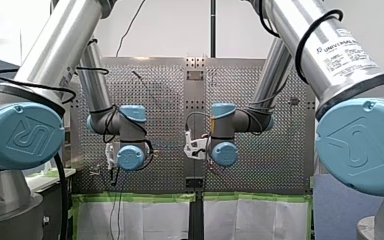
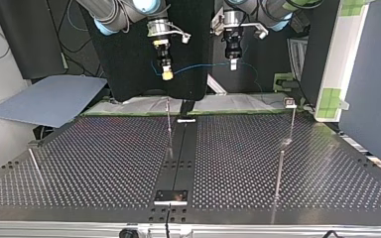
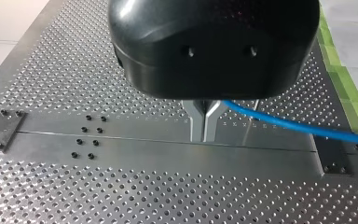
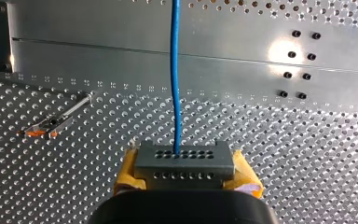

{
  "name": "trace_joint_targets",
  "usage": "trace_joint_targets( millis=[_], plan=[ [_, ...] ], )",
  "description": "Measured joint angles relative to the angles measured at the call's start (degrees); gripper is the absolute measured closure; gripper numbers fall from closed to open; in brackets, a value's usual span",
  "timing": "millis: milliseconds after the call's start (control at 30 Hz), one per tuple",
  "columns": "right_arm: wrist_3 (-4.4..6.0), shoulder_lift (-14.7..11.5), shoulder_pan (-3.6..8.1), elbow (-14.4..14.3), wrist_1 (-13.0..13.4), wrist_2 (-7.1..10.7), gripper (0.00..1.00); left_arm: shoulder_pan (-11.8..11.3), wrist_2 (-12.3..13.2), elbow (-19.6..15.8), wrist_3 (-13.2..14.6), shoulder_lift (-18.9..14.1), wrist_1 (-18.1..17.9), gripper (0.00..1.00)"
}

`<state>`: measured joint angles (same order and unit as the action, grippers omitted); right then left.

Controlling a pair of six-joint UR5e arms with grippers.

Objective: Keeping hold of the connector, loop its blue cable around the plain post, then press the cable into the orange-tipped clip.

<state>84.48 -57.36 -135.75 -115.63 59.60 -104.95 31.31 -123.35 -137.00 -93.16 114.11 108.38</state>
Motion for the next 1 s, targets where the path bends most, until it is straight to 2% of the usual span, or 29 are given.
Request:
trace_joint_targets(
  millis=[400,500,667,1000],
  plan=[
    [-0.01,0.01,-0.05,-0.01,-0.01,-0.02,1.00,0.01,0.00,0.13,0.07,-0.13,0.00,1.00],
    [-0.01,0.16,-0.75,-0.11,-0.62,-0.12,1.00,0.01,0.00,0.15,0.08,-0.15,0.00,1.00],
    [0.00,0.25,-2.62,-0.16,-1.75,-0.17,1.00,0.00,0.00,0.17,0.09,-0.17,0.00,1.00],
    [0.00,0.26,-3.06,-0.17,-1.93,-0.17,1.00,0.00,0.00,0.18,0.09,-0.18,0.00,1.00]
  ],
)
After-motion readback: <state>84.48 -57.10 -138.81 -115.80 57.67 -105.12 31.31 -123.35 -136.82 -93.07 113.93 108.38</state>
